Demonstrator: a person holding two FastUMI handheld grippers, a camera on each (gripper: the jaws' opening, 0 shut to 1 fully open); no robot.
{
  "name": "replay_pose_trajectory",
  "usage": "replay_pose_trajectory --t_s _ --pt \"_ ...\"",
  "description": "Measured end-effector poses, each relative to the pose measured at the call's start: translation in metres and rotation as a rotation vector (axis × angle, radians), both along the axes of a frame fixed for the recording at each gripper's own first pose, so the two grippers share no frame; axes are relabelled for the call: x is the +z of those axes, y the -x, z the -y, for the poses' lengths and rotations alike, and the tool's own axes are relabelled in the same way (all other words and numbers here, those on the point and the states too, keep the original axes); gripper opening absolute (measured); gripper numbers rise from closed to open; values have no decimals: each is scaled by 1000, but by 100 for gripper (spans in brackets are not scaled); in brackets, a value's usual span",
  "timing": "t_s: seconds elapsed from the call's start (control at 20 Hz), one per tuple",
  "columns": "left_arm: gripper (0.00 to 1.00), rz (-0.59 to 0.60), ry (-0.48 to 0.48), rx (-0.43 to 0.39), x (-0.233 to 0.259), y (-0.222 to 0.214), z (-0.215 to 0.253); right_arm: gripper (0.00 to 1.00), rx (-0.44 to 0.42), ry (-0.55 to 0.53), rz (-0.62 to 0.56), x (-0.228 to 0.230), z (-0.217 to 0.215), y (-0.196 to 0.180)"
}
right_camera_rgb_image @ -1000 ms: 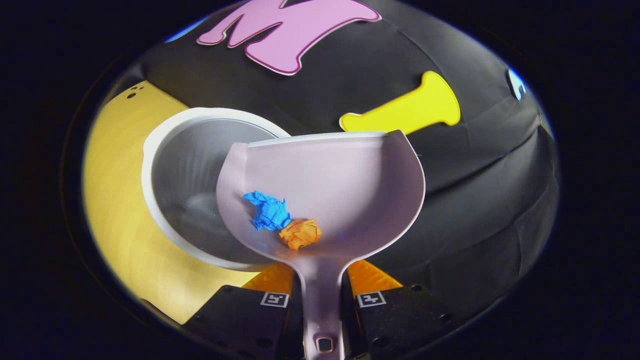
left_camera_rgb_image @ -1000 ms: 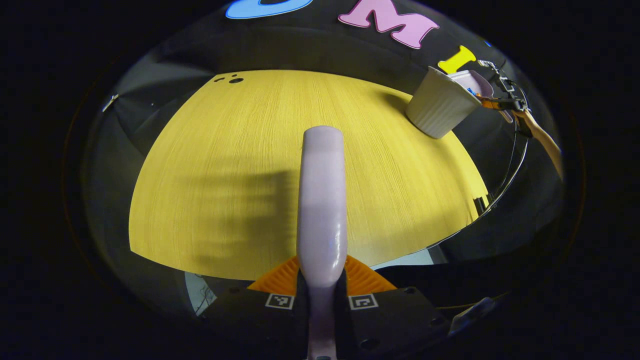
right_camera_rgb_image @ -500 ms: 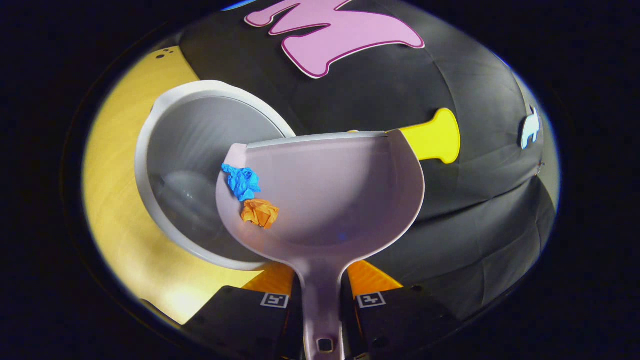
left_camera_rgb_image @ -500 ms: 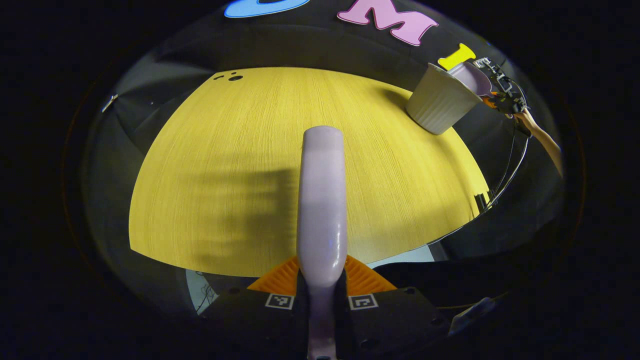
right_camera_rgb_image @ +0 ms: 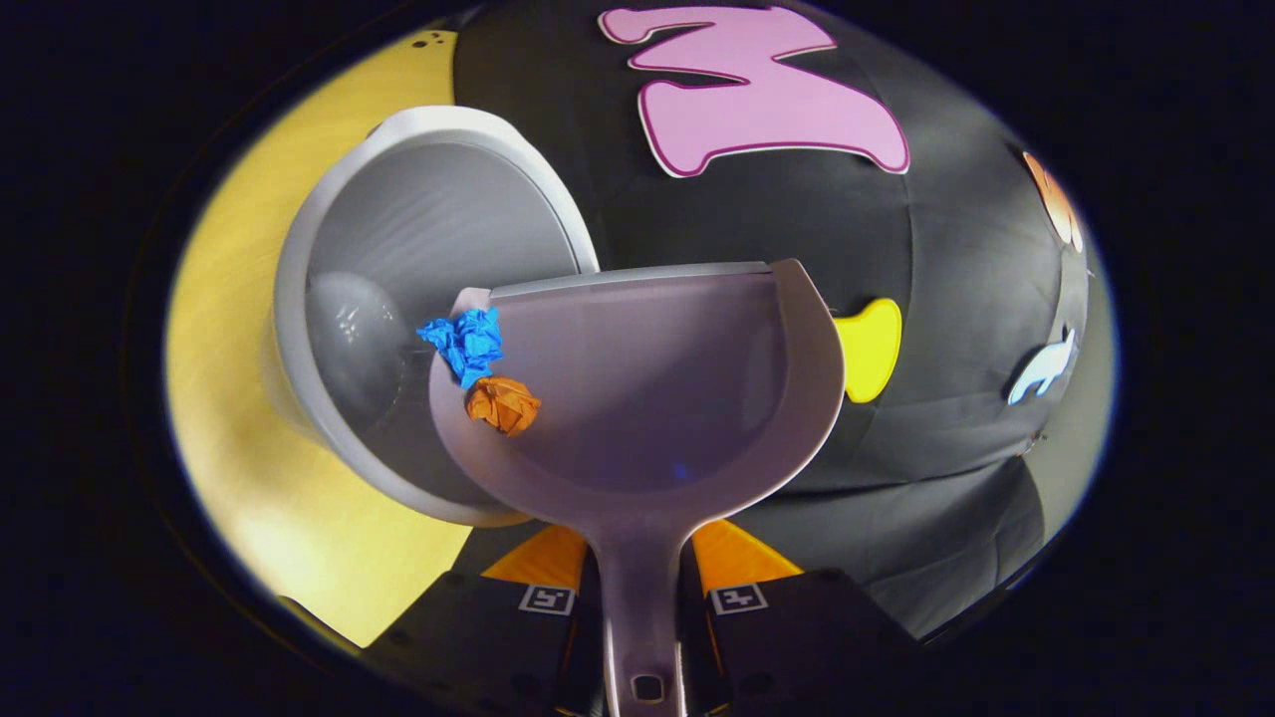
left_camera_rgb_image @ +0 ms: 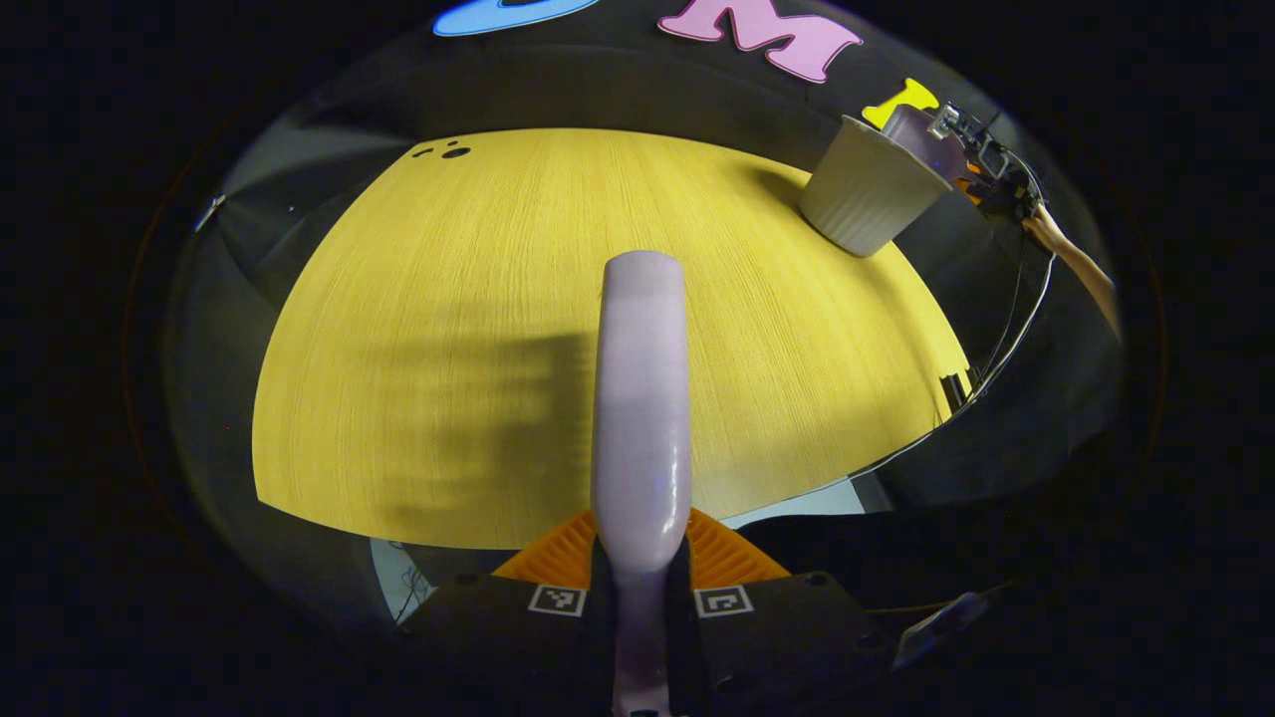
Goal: Pick up the small broom and dustpan from the desktop, sweep the trash into the dustpan with the broom, and then empty the trash into the garbage bin.
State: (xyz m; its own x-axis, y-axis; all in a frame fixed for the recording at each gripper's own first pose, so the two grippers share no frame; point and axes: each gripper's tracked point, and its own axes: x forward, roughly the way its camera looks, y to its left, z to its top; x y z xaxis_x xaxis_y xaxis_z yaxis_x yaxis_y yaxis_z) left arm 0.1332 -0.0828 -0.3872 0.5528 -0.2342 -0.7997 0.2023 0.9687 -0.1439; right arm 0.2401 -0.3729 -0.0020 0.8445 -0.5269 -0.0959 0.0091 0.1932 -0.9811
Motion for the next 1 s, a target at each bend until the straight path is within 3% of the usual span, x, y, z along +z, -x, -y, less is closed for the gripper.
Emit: replay_pose_trajectory --t_s 0.4,0.5,0.6,0.75,1.0 --pt "26 -9 2 -15 -1 1 0 34 24 114 -68 -5 -10 -1" --pt "27 0 5 -16 2 -1 0 38 21 120 -75 -6 -12 0" --pt "26 7 8 -15 3 -3 -1 34 10 103 -84 -5 -11 0" --pt "25 22 12 -5 5 -7 -3 34 -30 22 -69 -3 -7 3" --pt "25 75 22 26 20 -19 -9 34 -127 -328 32 5 -10 15"
